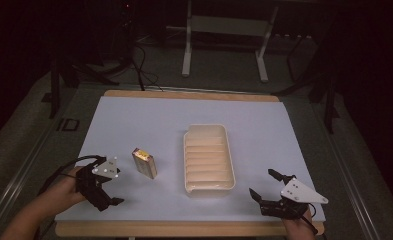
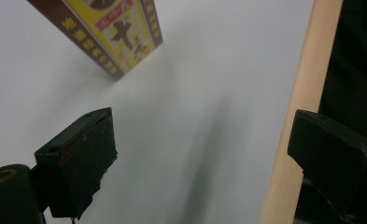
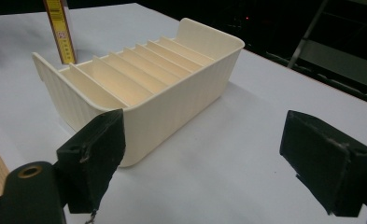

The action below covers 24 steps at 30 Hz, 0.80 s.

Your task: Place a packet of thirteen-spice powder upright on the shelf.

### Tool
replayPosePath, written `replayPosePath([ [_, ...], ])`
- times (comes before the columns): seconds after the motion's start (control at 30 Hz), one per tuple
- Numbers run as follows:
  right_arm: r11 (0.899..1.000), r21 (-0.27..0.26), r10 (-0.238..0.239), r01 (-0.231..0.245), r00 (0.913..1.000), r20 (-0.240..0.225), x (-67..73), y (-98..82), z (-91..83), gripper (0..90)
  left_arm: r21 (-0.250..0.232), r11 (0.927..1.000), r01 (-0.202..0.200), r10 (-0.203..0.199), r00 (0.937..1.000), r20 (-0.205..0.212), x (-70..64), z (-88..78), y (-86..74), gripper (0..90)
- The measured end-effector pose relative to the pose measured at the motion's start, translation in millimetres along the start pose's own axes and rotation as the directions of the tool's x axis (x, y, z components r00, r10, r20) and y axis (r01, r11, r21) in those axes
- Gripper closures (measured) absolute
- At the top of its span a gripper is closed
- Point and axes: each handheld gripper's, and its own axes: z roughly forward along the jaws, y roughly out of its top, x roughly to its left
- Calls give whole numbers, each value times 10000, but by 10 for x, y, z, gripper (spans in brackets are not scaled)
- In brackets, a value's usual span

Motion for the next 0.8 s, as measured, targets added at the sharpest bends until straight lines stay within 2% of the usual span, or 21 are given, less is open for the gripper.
replayPosePath([
  [0.1,10000,19,3,-3,10000,-16,2,0,5,142,551,9984,-91,82,9998,160,0,15,23,75],
  [0.2,10000,30,-7,7,10000,-20,4,1,6,142,1123,9935,-197,162,9993,323,-4,32,56,72],
  [0.33,10000,41,8,-8,10000,-34,4,0,8,142,1754,9836,-427,321,9975,626,-24,69,104,72],
  [0.43,10000,37,14,-14,10000,-42,4,0,10,142,2238,9718,-741,558,9946,870,-35,90,138,72],
  [0.57,10000,37,-11,12,10000,-64,3,-2,12,142,2618,9602,-975,665,9899,1250,-45,101,180,74],
  [0.63,10000,34,-1,1,10000,-69,2,-2,12,142,2868,9503,-1209,847,9871,1356,-45,95,210,75],
  [0.67,10000,33,2,-1,10000,-71,2,-2,12,142,2907,9476,-1322,950,9858,1388,-48,90,225,75],
  [0.73,10000,30,14,-14,10000,-65,3,-1,9,142,2885,9437,-1619,1216,9808,1525,-53,73,256,81],
  [0.8,10000,29,33,-33,10000,-74,3,-1,8,142,2887,9421,-1703,1211,9761,1805,-50,50,288,85],
])
